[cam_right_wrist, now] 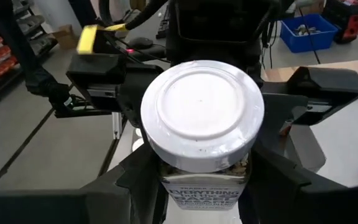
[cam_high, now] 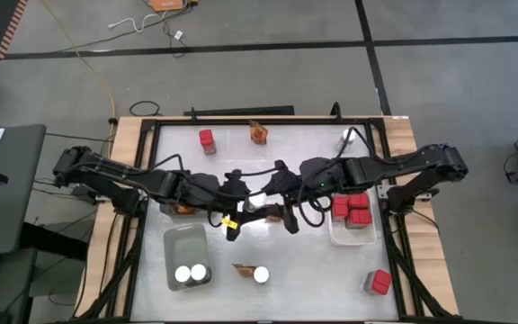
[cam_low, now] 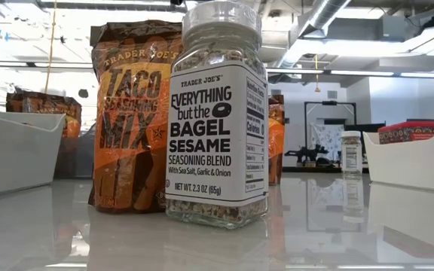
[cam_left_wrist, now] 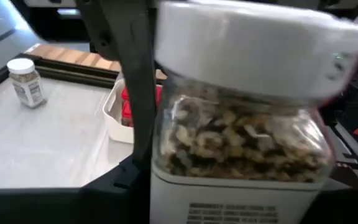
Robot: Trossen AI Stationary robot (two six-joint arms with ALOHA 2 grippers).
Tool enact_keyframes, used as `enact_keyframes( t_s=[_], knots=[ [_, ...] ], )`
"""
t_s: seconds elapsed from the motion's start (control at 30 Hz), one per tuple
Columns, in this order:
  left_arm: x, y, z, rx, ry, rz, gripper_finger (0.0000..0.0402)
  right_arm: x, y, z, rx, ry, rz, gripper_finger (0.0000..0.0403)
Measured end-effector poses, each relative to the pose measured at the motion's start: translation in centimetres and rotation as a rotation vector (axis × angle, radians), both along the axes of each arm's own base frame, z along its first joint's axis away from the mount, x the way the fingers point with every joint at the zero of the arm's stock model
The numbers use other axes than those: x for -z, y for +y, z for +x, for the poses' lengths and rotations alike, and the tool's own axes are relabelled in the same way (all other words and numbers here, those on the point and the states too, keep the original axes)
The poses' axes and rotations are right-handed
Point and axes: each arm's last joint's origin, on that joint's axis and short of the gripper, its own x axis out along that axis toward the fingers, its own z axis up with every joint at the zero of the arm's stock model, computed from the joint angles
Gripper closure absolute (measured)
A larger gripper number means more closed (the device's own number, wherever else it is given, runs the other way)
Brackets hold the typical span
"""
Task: Sort spices by type
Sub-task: Adjust the white spice bottle inside the gray bin
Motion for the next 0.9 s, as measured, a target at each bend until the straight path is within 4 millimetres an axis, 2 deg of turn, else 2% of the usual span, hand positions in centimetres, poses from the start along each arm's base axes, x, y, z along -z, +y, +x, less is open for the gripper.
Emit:
enact_keyframes(
  t_s=[0.07, 0.3, 0.4, 0.5, 0.7, 0.8, 0.9],
  knots=[
    [0.1, 0.0, 0.1, 0.002, 0.006, -0.001, 0.0209, 0.0, 0.0, 0.0, 0.006, 0.003, 0.014, 0.0173],
    [0.2, 0.0, 0.2, -0.007, 0.010, -0.014, 0.0209, 0.2, -0.1, -0.1, 0.017, 0.034, 0.036, 0.0110],
    [0.2, 0.0, 0.2, -0.008, 0.009, -0.014, 0.0210, 0.3, -0.2, -0.3, 0.018, 0.056, 0.033, 0.0101],
    [-0.3, 0.3, -0.4, -0.025, 0.002, -0.012, 0.0210, -0.1, -0.7, -1.4, 0.035, 0.098, 0.042, 0.0099],
    [-3.2, 1.5, -4.0, -0.154, -0.062, 0.002, 0.0210, -0.4, -1.3, -5.4, 0.099, 0.306, 0.116, 0.0098],
    [-4.9, 2.1, -6.8, -0.253, -0.098, 0.021, 0.0210, -0.5, -0.1, -7.6, 0.156, 0.359, 0.063, 0.0098],
    [-6.0, 2.0, -9.6, -0.285, -0.141, 0.006, 0.0210, 0.0, 1.9, -10.3, 0.240, 0.318, -0.009, 0.0099]
  ],
)
